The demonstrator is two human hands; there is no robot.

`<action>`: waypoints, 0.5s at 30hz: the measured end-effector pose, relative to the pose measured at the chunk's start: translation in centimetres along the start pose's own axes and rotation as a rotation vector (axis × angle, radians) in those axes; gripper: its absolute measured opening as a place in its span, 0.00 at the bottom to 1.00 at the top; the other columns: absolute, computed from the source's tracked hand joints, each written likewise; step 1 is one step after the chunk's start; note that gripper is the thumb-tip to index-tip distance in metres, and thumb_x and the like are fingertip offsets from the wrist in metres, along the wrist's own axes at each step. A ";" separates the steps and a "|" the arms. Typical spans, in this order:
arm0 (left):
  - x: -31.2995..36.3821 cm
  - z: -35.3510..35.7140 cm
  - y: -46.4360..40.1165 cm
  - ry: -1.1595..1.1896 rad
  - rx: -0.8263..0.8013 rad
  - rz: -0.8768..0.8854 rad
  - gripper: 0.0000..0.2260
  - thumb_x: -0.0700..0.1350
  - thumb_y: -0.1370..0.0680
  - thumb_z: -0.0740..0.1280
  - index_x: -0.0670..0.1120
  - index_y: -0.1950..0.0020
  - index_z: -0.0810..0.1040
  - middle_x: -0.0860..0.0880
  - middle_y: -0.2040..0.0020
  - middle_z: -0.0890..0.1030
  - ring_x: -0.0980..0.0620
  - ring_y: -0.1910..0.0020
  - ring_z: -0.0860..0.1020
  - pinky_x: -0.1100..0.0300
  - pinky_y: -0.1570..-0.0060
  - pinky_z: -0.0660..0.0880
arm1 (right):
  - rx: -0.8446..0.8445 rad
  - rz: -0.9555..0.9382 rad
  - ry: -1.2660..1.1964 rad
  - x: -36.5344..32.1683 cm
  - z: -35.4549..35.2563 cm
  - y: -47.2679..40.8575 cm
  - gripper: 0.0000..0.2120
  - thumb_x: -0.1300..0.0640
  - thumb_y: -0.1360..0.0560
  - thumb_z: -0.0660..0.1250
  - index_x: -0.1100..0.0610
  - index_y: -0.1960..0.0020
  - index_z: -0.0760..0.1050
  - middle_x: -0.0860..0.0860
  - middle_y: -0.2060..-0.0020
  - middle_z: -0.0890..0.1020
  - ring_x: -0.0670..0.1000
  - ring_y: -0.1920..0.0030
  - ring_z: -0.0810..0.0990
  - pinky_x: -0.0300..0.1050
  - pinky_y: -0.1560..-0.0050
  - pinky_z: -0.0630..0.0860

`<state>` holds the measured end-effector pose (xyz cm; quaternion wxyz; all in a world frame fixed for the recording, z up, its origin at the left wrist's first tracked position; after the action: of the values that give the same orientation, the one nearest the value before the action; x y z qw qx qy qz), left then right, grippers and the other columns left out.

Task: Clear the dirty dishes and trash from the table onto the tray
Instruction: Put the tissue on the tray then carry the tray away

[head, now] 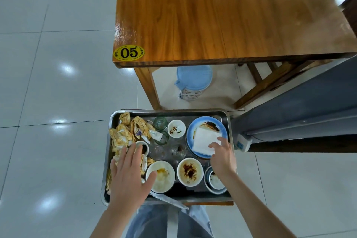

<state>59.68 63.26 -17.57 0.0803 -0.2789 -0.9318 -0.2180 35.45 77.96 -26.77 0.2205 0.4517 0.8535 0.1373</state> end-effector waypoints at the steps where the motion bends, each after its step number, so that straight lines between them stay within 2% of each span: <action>1: 0.1 0.2 -0.2 -0.001 -0.001 0.001 0.36 0.64 0.29 0.55 0.48 0.24 0.57 0.50 0.23 0.55 0.47 0.23 0.49 0.43 0.28 0.49 | 0.002 0.010 -0.018 0.3 0.1 0.1 0.18 0.68 0.27 0.65 0.53 0.40 0.76 0.50 0.32 0.65 0.50 0.35 0.67 0.44 0.47 0.77; 5: -0.2 2.0 -1.3 -0.044 -0.035 -0.005 0.35 0.63 0.25 0.60 0.50 0.23 0.54 0.51 0.22 0.52 0.48 0.23 0.46 0.44 0.28 0.46 | 0.056 0.129 -0.157 2.6 0.1 0.3 0.15 0.64 0.26 0.65 0.55 0.40 0.75 0.51 0.35 0.69 0.51 0.41 0.73 0.46 0.49 0.79; 8: -0.5 3.6 -2.5 -0.069 -0.065 -0.006 0.35 0.62 0.25 0.60 0.50 0.23 0.52 0.50 0.22 0.52 0.48 0.23 0.45 0.44 0.28 0.46 | 0.077 0.203 -0.181 4.5 0.3 0.2 0.14 0.60 0.25 0.66 0.55 0.40 0.74 0.52 0.39 0.72 0.50 0.45 0.74 0.44 0.52 0.78; 11: -1.4 4.9 -4.6 -0.094 -0.085 -0.034 0.36 0.63 0.24 0.59 0.50 0.23 0.50 0.49 0.22 0.50 0.47 0.23 0.45 0.43 0.28 0.45 | 0.053 0.283 -0.182 6.2 0.8 -0.2 0.17 0.59 0.26 0.67 0.55 0.37 0.71 0.54 0.38 0.71 0.53 0.43 0.73 0.48 0.49 0.77; 15: -3.9 5.8 -6.8 -0.111 -0.057 -0.145 0.37 0.61 0.24 0.61 0.47 0.23 0.50 0.45 0.22 0.51 0.43 0.24 0.48 0.41 0.28 0.49 | 0.012 0.359 -0.216 8.0 1.4 -0.7 0.24 0.60 0.26 0.66 0.57 0.32 0.65 0.58 0.35 0.69 0.59 0.38 0.71 0.54 0.43 0.74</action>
<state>58.98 58.89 -26.25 0.0045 -0.2245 -0.9460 -0.2338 31.69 84.24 -30.27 0.2800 0.6099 0.7316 0.1200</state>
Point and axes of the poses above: each hand's wrist, its own y-axis away from the middle knuckle, its own z-axis out of the palm, x = y × z, the point moved 8 cm from there along -y, towards the middle knuckle
